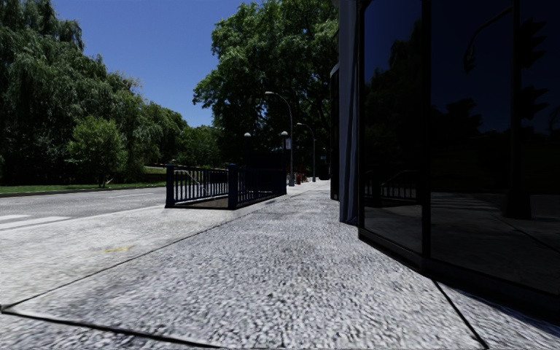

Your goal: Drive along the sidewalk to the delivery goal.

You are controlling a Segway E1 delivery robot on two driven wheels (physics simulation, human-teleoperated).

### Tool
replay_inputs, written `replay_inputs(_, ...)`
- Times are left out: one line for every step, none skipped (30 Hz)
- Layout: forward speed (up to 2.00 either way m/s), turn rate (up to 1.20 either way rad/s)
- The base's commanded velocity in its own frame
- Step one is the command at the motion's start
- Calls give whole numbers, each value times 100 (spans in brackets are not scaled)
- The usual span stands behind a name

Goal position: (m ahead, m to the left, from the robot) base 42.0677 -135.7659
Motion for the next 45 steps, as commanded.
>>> replay_inputs(141,0)
replay_inputs(140,0)
replay_inputs(139,0)
replay_inputs(142,0)
replay_inputs(152,0)
replay_inputs(152,0)
replay_inputs(154,0)
replay_inputs(154,0)
replay_inputs(154,0)
replay_inputs(154,0)
replay_inputs(155,0)
replay_inputs(155,0)
replay_inputs(155,0)
replay_inputs(155,0)
replay_inputs(155,0)
replay_inputs(155,0)
replay_inputs(155,0)
replay_inputs(155,0)
replay_inputs(155,0)
replay_inputs(155,0)
replay_inputs(155,0)
replay_inputs(155,0)
replay_inputs(155,0)
replay_inputs(155,0)
replay_inputs(155,0)
replay_inputs(156,0)
replay_inputs(156,0)
replay_inputs(156,0)
replay_inputs(156,0)
replay_inputs(156,0)
replay_inputs(158,0)
replay_inputs(171,0)
replay_inputs(175,0)
replay_inputs(175,0)
replay_inputs(165,0)
replay_inputs(159,0)
replay_inputs(160,0)
replay_inputs(163,0)
replay_inputs(163,0)
replay_inputs(171,0)
replay_inputs(175,0)
replay_inputs(176,0)
replay_inputs(176,0)
replay_inputs(176,0)
replay_inputs(176,0)
